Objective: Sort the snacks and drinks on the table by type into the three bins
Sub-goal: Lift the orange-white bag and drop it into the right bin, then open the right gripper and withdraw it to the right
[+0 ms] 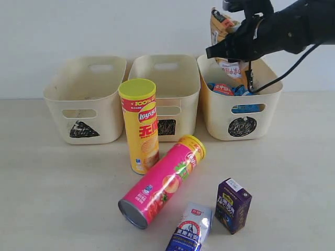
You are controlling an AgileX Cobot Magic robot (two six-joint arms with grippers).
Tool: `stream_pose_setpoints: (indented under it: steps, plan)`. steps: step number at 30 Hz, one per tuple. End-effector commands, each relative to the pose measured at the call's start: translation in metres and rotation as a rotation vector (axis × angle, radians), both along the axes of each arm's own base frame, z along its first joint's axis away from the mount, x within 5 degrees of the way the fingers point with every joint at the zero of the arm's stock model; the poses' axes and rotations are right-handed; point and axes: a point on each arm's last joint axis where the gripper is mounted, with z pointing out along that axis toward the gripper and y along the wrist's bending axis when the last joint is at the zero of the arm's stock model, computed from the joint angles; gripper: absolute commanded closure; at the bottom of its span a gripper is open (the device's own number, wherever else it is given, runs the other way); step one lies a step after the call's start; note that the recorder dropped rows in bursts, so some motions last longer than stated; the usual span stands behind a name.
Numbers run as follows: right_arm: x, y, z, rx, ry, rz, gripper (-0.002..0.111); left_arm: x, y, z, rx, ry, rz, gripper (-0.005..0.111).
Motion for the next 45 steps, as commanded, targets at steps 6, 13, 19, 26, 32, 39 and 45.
stream_pose_setpoints:
  steps: [6,13,19,26,32,39,45]
  plan:
    - [0.025,0.001,-0.016,-0.006,-0.006,-0.008,0.104,0.000,0.000,0.000,-0.013,-0.007,0.004,0.103]
    - [0.027,0.000,-0.021,-0.052,0.003,0.003,0.037,0.000,0.000,0.000,-0.013,-0.007,0.004,0.103]
    - [0.025,-0.004,-0.023,-0.089,0.043,-0.016,0.027,0.000,0.000,0.000,-0.013,-0.007,0.004,0.103]
    - [0.008,-0.024,0.004,-0.167,0.106,-0.096,0.071,0.000,0.000,0.000,-0.013,-0.007,0.004,0.103]
    - [-0.017,-0.040,0.034,-0.330,0.182,-0.108,0.108,0.000,0.000,0.000,-0.013,-0.007,0.004,0.103]
    - [-0.042,-0.070,0.046,-0.439,0.371,-0.180,0.108,0.000,0.000,0.000,-0.013,-0.007,0.004,0.103]
    - [-0.065,-0.107,0.047,-0.318,0.559,-0.220,0.108,0.000,0.000,0.000,-0.013,-0.007,0.004,0.103]
